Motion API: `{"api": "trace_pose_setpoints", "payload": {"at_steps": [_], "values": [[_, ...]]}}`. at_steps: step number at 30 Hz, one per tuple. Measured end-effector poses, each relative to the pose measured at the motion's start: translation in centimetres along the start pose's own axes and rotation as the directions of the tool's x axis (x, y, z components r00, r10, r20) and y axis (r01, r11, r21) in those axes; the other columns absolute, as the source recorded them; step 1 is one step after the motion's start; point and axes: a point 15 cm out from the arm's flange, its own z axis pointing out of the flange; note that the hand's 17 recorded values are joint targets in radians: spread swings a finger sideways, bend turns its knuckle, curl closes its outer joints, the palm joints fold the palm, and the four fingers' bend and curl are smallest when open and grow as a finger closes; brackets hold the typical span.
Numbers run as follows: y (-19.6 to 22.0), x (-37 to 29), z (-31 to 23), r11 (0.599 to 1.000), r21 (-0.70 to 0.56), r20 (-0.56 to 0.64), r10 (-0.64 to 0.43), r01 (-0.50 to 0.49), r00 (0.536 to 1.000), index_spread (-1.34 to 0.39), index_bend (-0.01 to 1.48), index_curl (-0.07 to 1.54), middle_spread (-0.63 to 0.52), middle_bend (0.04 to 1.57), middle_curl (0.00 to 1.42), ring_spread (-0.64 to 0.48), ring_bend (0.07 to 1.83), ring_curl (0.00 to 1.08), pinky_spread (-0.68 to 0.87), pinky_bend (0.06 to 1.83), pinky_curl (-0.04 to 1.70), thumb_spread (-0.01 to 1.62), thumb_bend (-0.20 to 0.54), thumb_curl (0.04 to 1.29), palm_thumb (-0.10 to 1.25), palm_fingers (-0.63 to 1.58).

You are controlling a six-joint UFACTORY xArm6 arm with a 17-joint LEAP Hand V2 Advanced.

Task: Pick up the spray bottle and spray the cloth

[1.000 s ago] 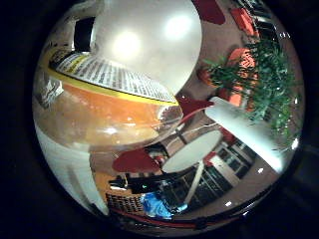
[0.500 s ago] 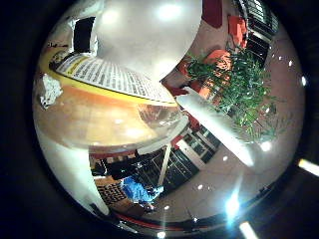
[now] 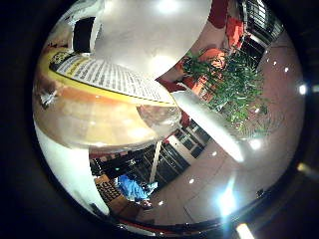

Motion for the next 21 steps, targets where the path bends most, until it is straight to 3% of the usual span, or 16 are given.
{"api": "trace_pose_setpoints", "payload": {"at_steps": [7,12,17,21], "values": [[1.2,-0.1,-1.8,0.997,0.08,0.025,0.002,-0.004,1.0,-0.19,1.19,0.74,-0.1,1.4,0.65,-0.19,1.4,0.71,-0.18,1.05,1.36,1.05,-0.012,0.74,1.0,1.15],[1.1,-2.4,-6.7,0.973,0.23,0.149,-0.033,-0.003,0.988,-0.19,1.19,0.74,-0.1,1.4,0.64,-0.19,1.4,0.7,-0.18,1.04,1.36,1.05,-0.012,0.74,1.01,1.16],[1.2,-6.0,-13.4,0.916,0.401,0.312,-0.138,0.001,0.94,-0.19,1.19,0.74,-0.1,1.39,0.64,-0.18,1.41,0.7,-0.18,1.04,1.36,1.04,-0.013,0.74,1.01,1.16],[1.0,-9.6,-18.1,0.856,0.517,0.435,-0.255,-0.008,0.864,-0.19,1.18,0.74,-0.1,1.39,0.64,-0.18,1.42,0.69,-0.18,1.03,1.36,1.03,-0.012,0.74,1.02,1.16]]}}
